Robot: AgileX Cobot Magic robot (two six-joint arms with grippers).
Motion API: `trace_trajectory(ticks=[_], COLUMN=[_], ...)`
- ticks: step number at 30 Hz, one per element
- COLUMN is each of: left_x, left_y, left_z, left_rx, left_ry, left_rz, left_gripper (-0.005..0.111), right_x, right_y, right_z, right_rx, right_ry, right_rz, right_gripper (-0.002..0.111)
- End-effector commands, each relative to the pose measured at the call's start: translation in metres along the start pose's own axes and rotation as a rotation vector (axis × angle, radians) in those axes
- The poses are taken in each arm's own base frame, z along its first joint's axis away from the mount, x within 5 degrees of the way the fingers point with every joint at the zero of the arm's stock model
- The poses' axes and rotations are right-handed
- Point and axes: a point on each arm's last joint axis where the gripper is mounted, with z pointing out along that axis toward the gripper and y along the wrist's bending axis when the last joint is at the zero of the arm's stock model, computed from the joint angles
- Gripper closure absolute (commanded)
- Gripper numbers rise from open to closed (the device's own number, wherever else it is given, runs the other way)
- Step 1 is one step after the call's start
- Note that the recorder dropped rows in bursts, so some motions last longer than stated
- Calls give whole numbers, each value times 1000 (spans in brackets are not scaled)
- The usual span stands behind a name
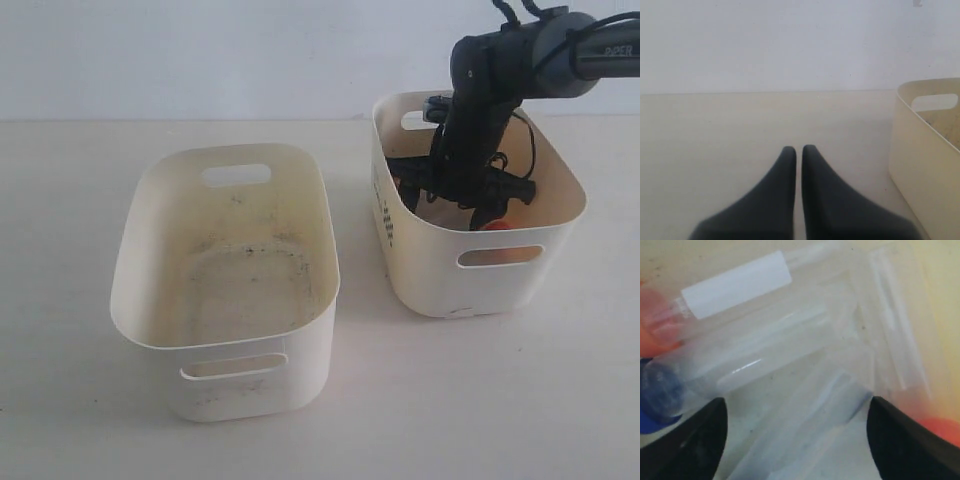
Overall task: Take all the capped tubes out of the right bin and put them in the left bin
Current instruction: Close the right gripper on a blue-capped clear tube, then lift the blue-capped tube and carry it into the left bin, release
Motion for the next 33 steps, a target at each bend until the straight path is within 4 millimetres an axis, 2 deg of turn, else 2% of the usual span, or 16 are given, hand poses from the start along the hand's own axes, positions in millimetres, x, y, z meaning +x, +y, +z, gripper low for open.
trace_trajectory(ticks=[1,9,11,13,15,16,17,18,21,25,27,28,33], left_x=[-2,-2,-2,-2,-2,-2,-2,-2,-2,-2,-2,-2,-2], left_y=[0,0,0,0,0,0,0,0,0,0,0,0,0], left_z=[0,0,0,0,0,0,0,0,0,0,0,0,0], left_rx=[1,1,1,1,1,1,1,1,1,1,1,1,1], left_ry=[-9,-9,-9,-9,-9,-9,-9,-9,-9,-9,-9,-9,-9], left_rz=[-16,-16,-16,-16,-16,-16,-16,-16,-16,-16,-16,-16,-16], left_gripper=[102,102,102,102,102,102,102,102,102,102,102,102,102], right_x=[2,3,1,-1,-5,-6,-6,-5,1,15,23,26,48], right_y=[-1,-2,-1,-1,-1,-2,-3,-6,-14,-17,-9,-3,39], right_z=[10,13,3,-17,-46,-69,-81,-101,-152,-205,-222,-224,-222], right_rx=[11,22,12,-1,-21,-33,-33,-31,-37,-140,-263,-309,-428], right_ry=[15,35,16,-11,-64,-106,-125,-154,-226,-287,-290,-278,-253], right_rz=[-8,-13,-18,-30,-33,-40,-47,-57,-111,-101,-112,-120,-261], right_gripper=[49,109,108,108,108,108,108,108,108,108,108,108,108])
